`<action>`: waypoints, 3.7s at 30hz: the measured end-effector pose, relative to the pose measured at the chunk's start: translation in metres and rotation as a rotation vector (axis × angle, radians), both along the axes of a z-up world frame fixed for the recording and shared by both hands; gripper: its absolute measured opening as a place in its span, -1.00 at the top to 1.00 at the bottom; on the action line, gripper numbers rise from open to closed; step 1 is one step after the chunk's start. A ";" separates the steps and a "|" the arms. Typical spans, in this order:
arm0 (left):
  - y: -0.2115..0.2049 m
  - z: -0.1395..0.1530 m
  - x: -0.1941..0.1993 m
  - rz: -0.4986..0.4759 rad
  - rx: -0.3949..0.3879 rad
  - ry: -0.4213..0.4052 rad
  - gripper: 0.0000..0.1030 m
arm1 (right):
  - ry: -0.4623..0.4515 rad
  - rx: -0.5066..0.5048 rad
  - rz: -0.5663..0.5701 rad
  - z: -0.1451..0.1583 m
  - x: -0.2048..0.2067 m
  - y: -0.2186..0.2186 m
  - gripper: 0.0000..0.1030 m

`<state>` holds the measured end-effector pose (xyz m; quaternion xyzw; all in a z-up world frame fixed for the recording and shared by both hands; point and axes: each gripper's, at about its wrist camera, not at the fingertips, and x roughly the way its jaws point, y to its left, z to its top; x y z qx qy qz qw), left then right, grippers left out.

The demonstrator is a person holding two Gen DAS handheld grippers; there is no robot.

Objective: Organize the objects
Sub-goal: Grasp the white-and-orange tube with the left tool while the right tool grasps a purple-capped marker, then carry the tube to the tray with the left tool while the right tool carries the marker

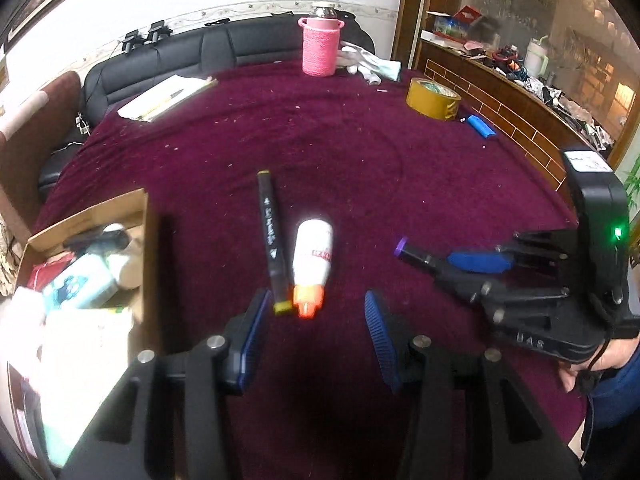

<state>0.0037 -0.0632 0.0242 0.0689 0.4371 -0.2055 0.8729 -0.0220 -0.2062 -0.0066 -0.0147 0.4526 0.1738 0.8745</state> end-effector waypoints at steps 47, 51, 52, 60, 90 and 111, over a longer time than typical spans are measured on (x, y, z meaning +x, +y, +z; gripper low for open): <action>-0.044 -0.043 0.014 0.044 0.063 -0.016 0.50 | -0.002 -0.131 -0.146 -0.005 0.012 -0.010 -0.82; -0.043 -0.044 0.014 0.043 0.058 -0.022 0.50 | 0.042 -0.142 -0.162 -0.008 0.016 -0.011 -0.99; -0.043 -0.044 0.014 0.043 0.056 -0.023 0.50 | 0.047 -0.142 -0.163 -0.008 0.017 -0.011 -0.99; -0.042 -0.044 0.014 0.039 0.041 -0.033 0.49 | 0.085 -0.120 -0.149 -0.007 0.020 -0.015 -1.00; -0.031 -0.020 -0.003 0.024 -0.052 -0.048 0.50 | -0.039 0.028 -0.136 0.049 -0.020 0.009 0.68; 0.125 0.045 -0.042 0.300 -0.206 -0.192 0.49 | 0.048 0.185 0.150 0.086 0.008 0.156 0.67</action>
